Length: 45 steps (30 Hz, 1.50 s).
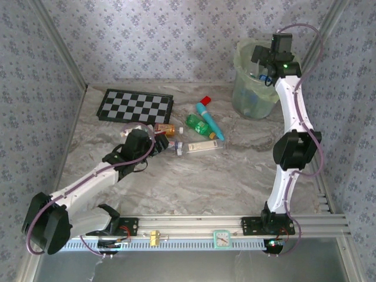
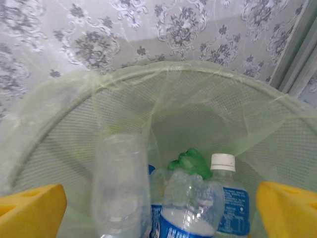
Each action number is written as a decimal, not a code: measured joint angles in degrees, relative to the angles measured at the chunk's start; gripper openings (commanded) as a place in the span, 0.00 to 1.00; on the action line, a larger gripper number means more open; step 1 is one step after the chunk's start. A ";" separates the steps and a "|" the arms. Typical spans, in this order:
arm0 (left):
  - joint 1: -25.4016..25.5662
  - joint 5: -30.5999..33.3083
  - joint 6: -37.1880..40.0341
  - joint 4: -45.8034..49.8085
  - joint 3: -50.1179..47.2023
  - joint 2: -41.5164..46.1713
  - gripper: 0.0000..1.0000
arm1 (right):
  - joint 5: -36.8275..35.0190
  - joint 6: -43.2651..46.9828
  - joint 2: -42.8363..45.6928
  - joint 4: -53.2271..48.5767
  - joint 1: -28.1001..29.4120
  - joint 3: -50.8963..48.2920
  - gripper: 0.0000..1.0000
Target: Put the plastic bottles in the bin
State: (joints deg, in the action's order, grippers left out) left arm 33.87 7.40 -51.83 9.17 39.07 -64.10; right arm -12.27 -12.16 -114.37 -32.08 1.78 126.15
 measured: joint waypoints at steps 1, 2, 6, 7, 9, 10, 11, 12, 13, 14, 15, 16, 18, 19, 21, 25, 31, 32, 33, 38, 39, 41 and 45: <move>0.00 0.15 0.02 0.02 0.00 0.31 1.00 | -0.11 0.26 1.92 0.15 0.48 -1.75 1.00; 0.00 0.33 0.17 0.07 0.00 0.61 1.00 | -0.31 0.52 4.04 0.33 1.05 -3.63 1.00; -0.13 1.27 0.35 0.13 0.00 1.22 1.00 | -0.37 1.11 13.99 2.45 4.26 -13.51 1.00; -0.13 1.40 0.37 0.15 0.00 1.33 1.00 | -0.31 1.09 16.20 3.13 5.05 -15.93 1.00; -0.44 1.68 0.39 0.17 -0.02 1.53 1.00 | 0.35 1.05 21.38 4.72 7.26 -22.62 1.00; -0.63 1.75 0.39 0.17 -0.02 1.57 1.00 | 0.72 1.05 23.34 5.40 8.17 -25.55 1.00; -0.90 1.90 0.37 0.17 -0.02 1.60 1.00 | 1.36 1.03 25.44 6.47 9.35 -29.14 1.00; -1.18 2.08 0.39 0.17 -0.02 1.64 1.00 | 2.19 1.05 27.30 7.17 10.54 -32.81 1.00; -1.42 2.12 0.39 0.17 -0.02 1.66 1.00 | 3.28 1.05 28.72 7.72 11.61 -35.98 1.00; -1.75 2.14 0.39 0.17 0.00 1.66 1.00 | 4.52 1.05 29.86 8.41 12.83 -39.30 1.00; -2.10 2.14 0.37 0.17 -0.02 1.66 1.00 | 5.68 1.07 30.71 9.14 14.10 -42.58 1.00; -2.40 2.14 0.37 0.17 -0.02 1.66 1.00 | 6.69 1.07 31.19 9.60 15.19 -45.11 1.00; -3.13 2.10 0.37 0.17 -0.02 1.66 1.00 | 8.85 1.09 31.50 10.51 17.90 -50.25 1.00; -3.48 2.08 0.37 0.17 -0.02 1.66 1.00 | 9.77 1.09 31.50 10.73 19.08 -52.13 1.00; -4.26 2.08 0.35 0.15 -0.02 1.66 1.00 | 11.65 1.33 31.45 10.95 21.86 -55.67 1.00; -5.75 2.01 0.17 0.17 -0.02 1.66 1.00 | 14.43 2.80 30.80 12.22 26.32 -58.49 1.00; -6.84 1.22 0.04 0.17 -0.24 1.66 1.00 | 19.28 6.32 24.28 13.25 29.20 -57.77 1.00; -6.88 1.16 -0.07 0.17 -0.24 1.68 1.00 | 20.15 6.86 22.47 13.03 29.46 -56.94 1.00; -6.88 1.03 -0.11 0.17 -0.26 1.73 1.00 | 21.11 7.41 20.46 12.81 29.68 -55.84 1.00; -7.19 0.96 -0.28 0.22 -1.09 2.40 1.00 | 23.91 9.68 12.92 11.34 31.56 -50.51 1.00; -7.28 0.92 -0.31 0.28 -1.42 2.64 1.00 | 24.57 10.05 11.50 11.06 31.93 -49.31 1.00; -7.52 0.92 -0.31 0.35 -2.03 3.19 1.00 | 25.64 10.40 9.27 10.43 32.46 -47.56 1.00; -7.76 0.96 -0.33 1.01 -2.93 4.26 1.00 | 27.30 11.23 5.38 9.27 32.92 -45.09 1.00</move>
State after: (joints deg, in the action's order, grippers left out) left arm 26.11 8.36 -52.16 10.17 36.14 -59.83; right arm 15.03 -0.93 -108.99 -22.81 34.70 81.06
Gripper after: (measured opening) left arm 0.997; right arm 0.996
